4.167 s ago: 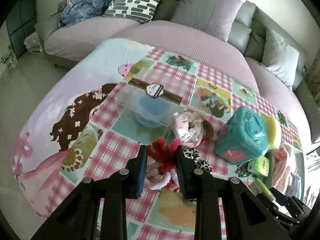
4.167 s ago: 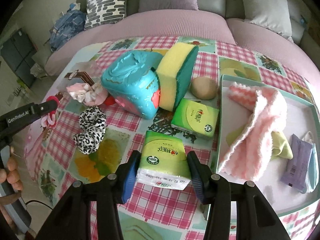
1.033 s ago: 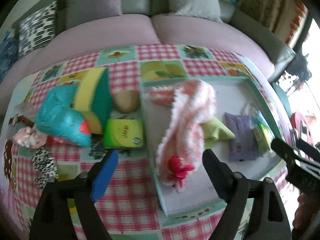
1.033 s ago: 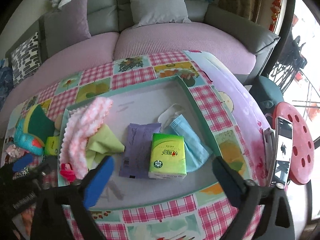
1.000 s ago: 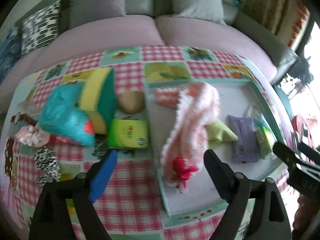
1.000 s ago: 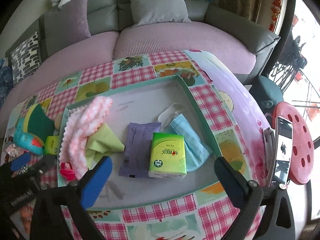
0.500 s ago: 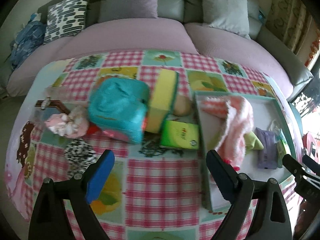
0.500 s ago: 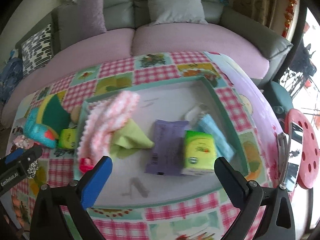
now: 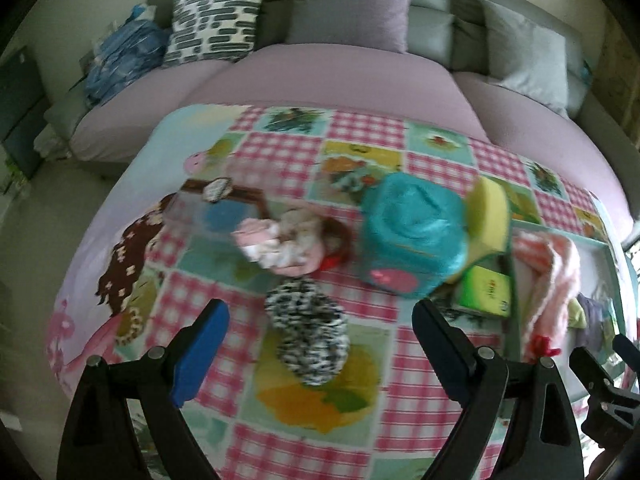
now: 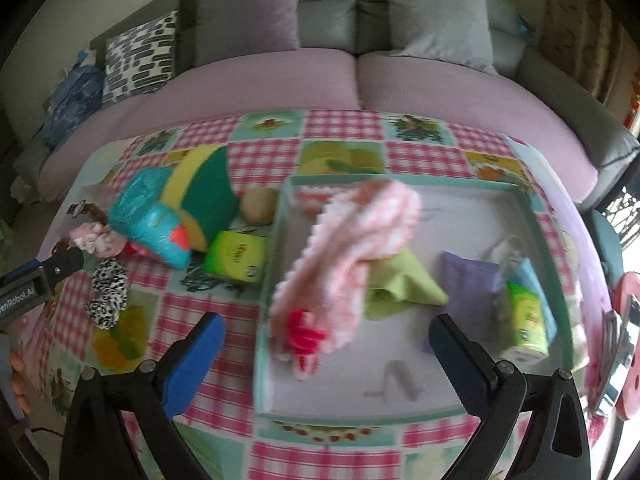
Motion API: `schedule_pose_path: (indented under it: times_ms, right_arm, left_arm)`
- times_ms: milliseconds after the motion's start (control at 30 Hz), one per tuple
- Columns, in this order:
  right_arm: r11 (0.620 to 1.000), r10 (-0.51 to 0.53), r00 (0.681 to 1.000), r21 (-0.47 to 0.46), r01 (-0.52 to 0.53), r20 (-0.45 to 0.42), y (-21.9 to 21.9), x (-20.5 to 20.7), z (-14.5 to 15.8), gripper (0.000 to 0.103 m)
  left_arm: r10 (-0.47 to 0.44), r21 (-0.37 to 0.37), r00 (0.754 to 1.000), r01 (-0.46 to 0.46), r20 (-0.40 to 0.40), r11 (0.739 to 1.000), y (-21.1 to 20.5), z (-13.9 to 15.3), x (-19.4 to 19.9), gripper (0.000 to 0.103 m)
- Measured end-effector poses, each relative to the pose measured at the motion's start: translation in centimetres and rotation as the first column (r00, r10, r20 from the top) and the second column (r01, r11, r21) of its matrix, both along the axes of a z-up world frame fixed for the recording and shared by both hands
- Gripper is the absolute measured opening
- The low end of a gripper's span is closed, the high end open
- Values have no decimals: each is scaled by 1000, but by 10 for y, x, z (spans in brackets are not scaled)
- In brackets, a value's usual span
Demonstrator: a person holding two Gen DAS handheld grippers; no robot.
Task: Organize soft objects
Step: 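Move the left tool to the leopard-print scrunchie while the right tool moves to the green tissue box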
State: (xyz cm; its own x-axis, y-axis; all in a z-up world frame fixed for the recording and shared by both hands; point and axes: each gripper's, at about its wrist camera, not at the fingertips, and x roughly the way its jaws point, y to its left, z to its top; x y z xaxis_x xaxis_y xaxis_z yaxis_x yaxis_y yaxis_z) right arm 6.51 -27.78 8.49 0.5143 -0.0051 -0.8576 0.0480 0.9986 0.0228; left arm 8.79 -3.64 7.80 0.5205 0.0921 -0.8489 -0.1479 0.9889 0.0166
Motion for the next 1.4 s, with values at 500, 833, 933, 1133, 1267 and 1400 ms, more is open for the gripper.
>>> schedule_pose_path:
  times_ms: [500, 833, 933, 1133, 1267, 1400]
  right_arm:
    - [988, 153, 988, 29, -152, -30, 75, 18, -16, 103]
    - [988, 144, 988, 63, -140, -55, 73, 31, -28, 103]
    - [988, 146, 988, 58, -143, -50, 71, 34, -29, 103]
    - [985, 164, 986, 54, -162, -42, 71, 41, -35, 103]
    - [985, 164, 986, 59, -162, -38, 72, 46, -39, 103]
    - [984, 175, 984, 39, -174, -26, 76, 51, -41, 103]
  left_arm:
    - [89, -48, 996, -90, -24, 995, 47, -11, -1, 93]
    - [89, -112, 993, -97, -73, 989, 51, -33, 7, 93]
    - [85, -102, 989, -98, -120, 990, 44, -48, 14, 93]
    - [58, -102, 983, -76, -176, 992, 29, -70, 24, 93]
    - [65, -97, 979, -85, -193, 992, 30, -78, 28, 93]
    - [62, -115, 979, -86, -194, 990, 33, -81, 31, 92]
